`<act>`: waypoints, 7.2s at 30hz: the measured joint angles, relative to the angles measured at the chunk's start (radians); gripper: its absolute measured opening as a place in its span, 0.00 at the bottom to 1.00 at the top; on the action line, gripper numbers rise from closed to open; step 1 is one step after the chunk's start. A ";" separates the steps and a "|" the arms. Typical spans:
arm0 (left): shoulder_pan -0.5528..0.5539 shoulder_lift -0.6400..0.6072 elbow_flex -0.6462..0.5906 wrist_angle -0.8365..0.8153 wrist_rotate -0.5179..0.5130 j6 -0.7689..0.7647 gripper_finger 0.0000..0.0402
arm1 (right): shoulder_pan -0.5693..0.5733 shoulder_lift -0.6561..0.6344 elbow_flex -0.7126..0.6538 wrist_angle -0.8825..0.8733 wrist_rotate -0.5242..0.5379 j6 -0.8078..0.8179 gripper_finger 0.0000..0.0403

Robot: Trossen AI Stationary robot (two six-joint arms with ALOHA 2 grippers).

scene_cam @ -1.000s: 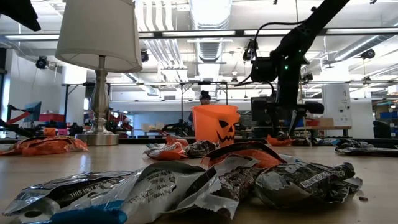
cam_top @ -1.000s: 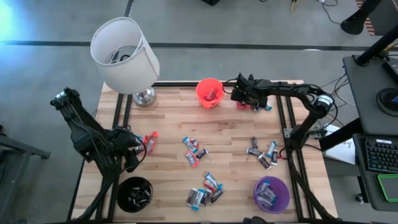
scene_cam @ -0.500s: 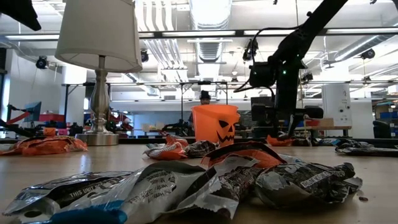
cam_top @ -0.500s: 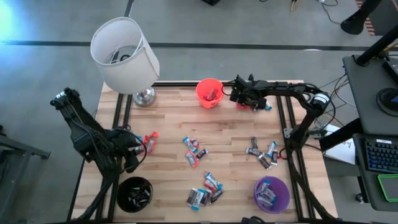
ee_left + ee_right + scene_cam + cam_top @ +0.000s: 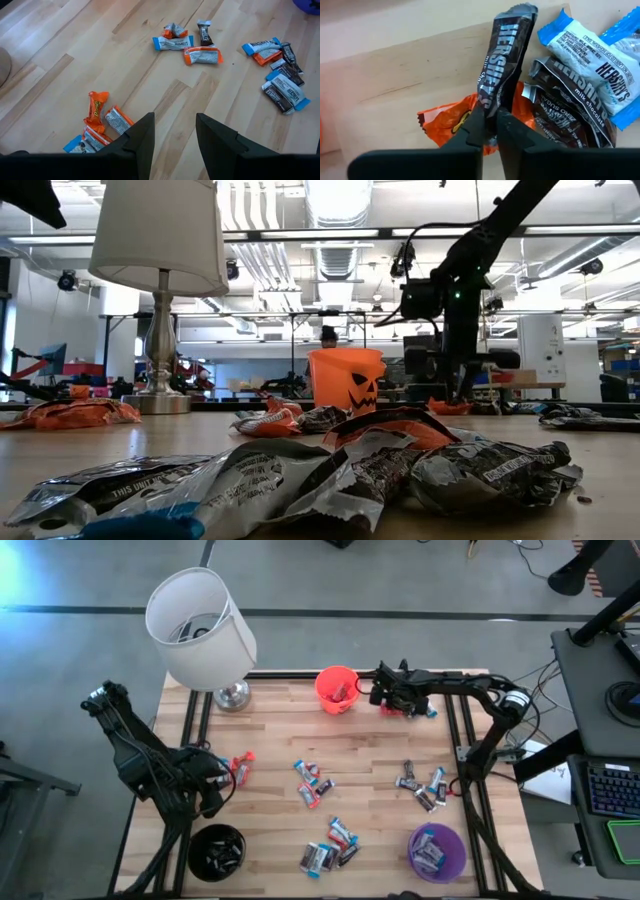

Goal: Organize candy in baskets
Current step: Put the brown chocolate into the black bucket

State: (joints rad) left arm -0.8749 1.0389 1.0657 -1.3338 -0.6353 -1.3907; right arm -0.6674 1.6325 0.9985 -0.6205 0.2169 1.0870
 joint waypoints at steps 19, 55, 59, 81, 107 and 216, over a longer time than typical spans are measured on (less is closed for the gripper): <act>0.000 0.000 0.000 0.007 0.000 -0.003 0.31 | 0.065 -0.210 0.007 -0.045 -0.034 -0.250 0.03; 0.000 0.000 0.000 0.041 -0.092 -0.055 0.31 | 0.442 -0.550 0.008 0.072 -0.146 -0.269 0.03; 0.000 0.000 0.000 0.084 -0.133 -0.011 0.31 | 0.477 -0.550 0.008 0.148 -0.146 -0.268 0.03; 0.040 0.001 0.000 0.542 -0.457 -0.120 0.45 | 0.620 -0.442 0.009 0.551 -0.231 -0.402 0.03; 0.237 0.095 0.000 1.044 -0.454 0.150 0.41 | 0.711 -0.281 0.057 0.991 -0.429 -0.470 0.03; 0.202 0.105 0.000 0.717 0.443 0.087 0.03 | 0.761 -0.198 0.421 -0.168 -0.531 -0.708 0.34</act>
State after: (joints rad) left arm -0.6733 1.1438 1.0657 -0.6172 -0.1921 -1.3037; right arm 0.0935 1.4349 1.4193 -0.7881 -0.3138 0.3791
